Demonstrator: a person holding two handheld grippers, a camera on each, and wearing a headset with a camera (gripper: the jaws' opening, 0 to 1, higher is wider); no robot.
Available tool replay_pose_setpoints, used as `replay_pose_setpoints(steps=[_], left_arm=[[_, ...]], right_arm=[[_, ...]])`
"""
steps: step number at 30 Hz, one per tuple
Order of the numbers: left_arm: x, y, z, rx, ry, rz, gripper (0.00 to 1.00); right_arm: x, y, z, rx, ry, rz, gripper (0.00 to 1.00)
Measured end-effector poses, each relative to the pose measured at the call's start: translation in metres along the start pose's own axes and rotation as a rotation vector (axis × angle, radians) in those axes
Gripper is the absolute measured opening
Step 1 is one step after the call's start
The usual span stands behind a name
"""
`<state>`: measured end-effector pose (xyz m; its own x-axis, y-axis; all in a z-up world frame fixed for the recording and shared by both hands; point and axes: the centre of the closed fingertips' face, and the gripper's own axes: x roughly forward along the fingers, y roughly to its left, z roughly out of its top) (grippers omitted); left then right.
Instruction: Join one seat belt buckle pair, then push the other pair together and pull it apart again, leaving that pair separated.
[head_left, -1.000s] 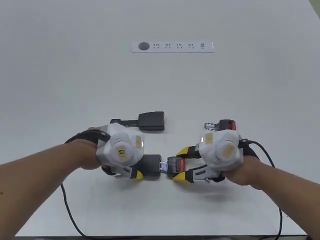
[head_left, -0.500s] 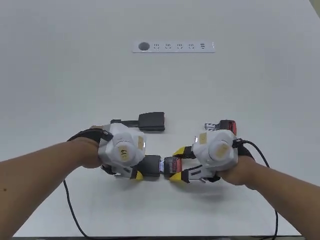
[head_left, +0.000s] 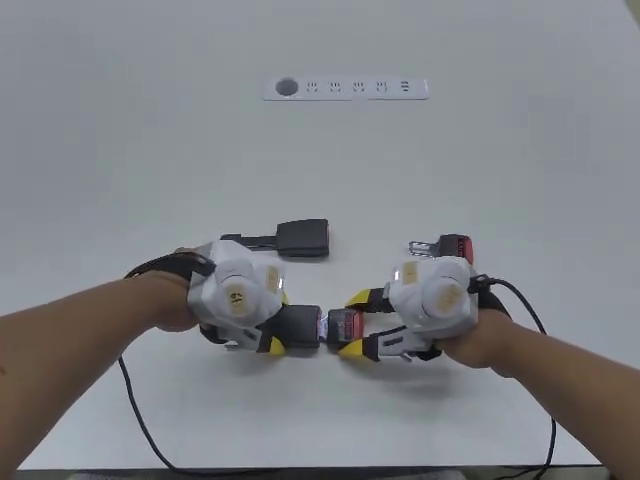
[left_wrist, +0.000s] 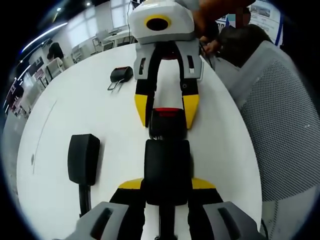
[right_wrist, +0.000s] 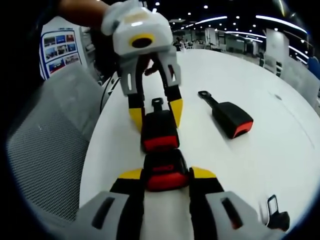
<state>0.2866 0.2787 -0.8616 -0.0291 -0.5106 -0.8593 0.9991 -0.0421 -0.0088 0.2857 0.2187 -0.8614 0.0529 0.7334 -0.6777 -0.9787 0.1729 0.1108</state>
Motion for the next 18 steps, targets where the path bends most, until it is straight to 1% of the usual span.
replay_pose_setpoints(steps=[6, 8, 10, 13, 15, 18], left_arm=[[-0.0002, 0.0011, 0.0003, -0.002, -0.023, -0.003, 0.34], [-0.0004, 0.0013, 0.0004, -0.004, -0.031, -0.004, 0.34], [-0.0006, 0.0012, 0.0004, -0.004, -0.046, -0.004, 0.33], [-0.0011, 0.0011, 0.0003, -0.021, -0.087, 0.01, 0.33], [-0.0016, 0.0014, -0.0003, -0.032, -0.102, 0.009, 0.33], [-0.0003, 0.0021, 0.0004, -0.031, -0.113, 0.005, 0.33]], right_arm=[[-0.0015, -0.0001, 0.0007, -0.001, -0.02, -0.011, 0.34], [-0.002, -0.0002, 0.0009, 0.007, -0.036, -0.013, 0.34], [-0.0022, -0.0003, 0.0009, 0.004, -0.041, -0.015, 0.34], [-0.0025, -0.0002, 0.0015, -0.003, -0.047, -0.018, 0.34], [-0.003, -0.0001, 0.0016, -0.005, -0.053, -0.023, 0.34], [-0.0031, -0.0003, 0.0018, 0.002, -0.063, -0.027, 0.34]])
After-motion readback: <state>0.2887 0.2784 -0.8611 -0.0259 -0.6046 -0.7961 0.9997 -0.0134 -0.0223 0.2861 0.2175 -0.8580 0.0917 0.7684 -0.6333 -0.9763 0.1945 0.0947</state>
